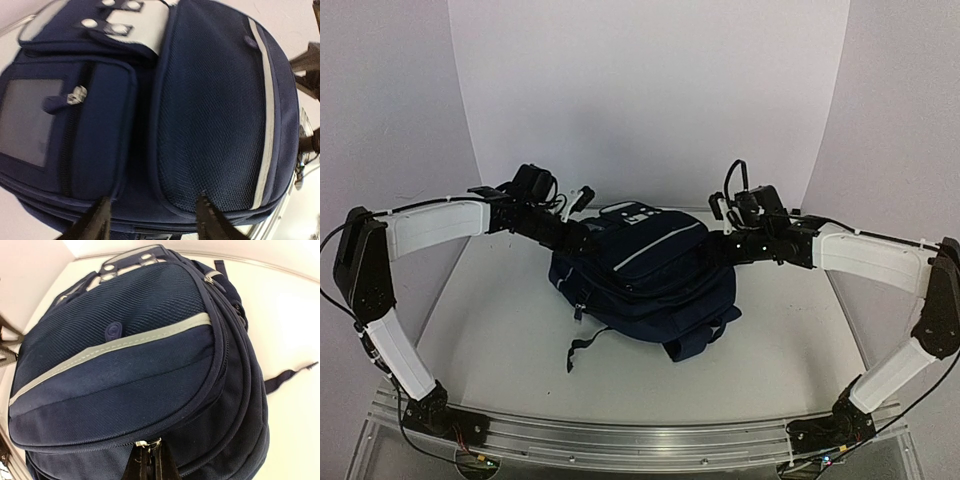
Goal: Pack the student bag
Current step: Zip the student bag at the center of the board.
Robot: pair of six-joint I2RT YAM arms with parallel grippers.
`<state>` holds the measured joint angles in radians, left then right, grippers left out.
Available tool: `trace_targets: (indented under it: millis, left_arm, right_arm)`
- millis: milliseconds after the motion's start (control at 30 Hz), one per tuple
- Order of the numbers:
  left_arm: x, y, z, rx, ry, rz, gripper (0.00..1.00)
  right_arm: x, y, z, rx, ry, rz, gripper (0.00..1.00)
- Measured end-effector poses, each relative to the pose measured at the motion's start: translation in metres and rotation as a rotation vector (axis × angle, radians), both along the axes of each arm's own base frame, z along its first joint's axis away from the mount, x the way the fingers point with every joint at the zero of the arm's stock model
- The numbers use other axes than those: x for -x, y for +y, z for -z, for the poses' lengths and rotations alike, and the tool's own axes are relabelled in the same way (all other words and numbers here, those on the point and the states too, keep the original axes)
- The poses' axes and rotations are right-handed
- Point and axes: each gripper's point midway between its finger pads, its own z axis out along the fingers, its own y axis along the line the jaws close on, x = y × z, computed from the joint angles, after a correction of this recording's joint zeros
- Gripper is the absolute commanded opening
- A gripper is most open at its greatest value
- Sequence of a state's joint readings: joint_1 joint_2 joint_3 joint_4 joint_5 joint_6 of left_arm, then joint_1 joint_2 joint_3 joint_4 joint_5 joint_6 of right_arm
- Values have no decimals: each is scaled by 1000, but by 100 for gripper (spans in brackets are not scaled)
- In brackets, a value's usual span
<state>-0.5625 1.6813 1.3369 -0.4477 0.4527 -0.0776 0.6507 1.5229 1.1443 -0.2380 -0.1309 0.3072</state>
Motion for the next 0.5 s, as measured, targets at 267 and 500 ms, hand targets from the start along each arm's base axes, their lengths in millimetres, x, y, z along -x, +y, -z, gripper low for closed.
trace_targets:
  millis: [267,500]
  left_arm:
    - [11,-46,-90,-20,-315,64,84]
    - [42,-133,-121,27,-447,247,87]
  right_arm:
    - [5,9,0,-65,-32,-82,0]
    - [6,11,-1,-79,-44,-95,0]
